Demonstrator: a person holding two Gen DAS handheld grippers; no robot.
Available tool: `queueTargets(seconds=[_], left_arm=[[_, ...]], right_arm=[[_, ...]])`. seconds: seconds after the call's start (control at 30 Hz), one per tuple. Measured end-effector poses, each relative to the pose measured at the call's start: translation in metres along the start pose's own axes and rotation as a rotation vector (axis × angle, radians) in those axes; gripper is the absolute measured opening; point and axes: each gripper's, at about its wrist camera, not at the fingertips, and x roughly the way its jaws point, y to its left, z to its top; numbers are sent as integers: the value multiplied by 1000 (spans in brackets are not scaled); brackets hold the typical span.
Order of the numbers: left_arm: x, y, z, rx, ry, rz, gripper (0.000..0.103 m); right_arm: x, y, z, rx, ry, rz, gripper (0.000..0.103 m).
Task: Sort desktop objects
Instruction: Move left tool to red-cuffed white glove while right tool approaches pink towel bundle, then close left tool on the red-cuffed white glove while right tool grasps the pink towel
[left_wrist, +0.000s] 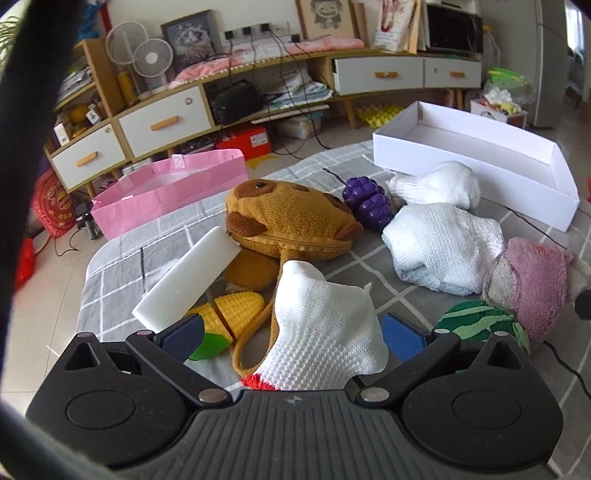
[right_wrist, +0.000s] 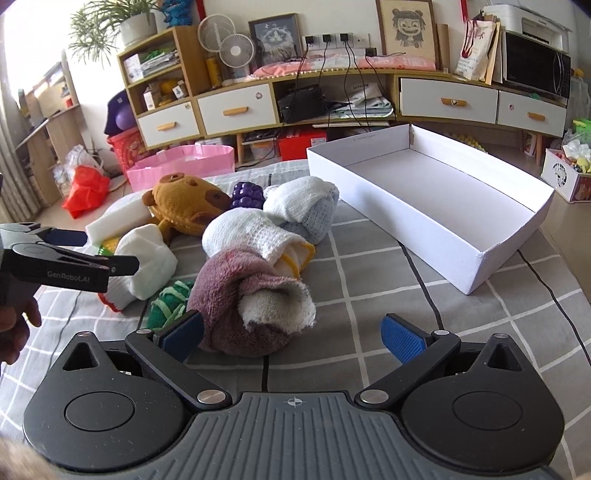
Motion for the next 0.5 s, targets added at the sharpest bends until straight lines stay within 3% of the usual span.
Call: queueTargets(seconds=[0.13, 0.5], left_arm=[[11, 1, 8, 41, 39, -34, 102], [50, -5, 16, 92, 183, -128, 102]], right_arm=[[-1, 0, 24, 14, 16, 11, 102], [42, -2, 87, 81, 283, 99, 102]])
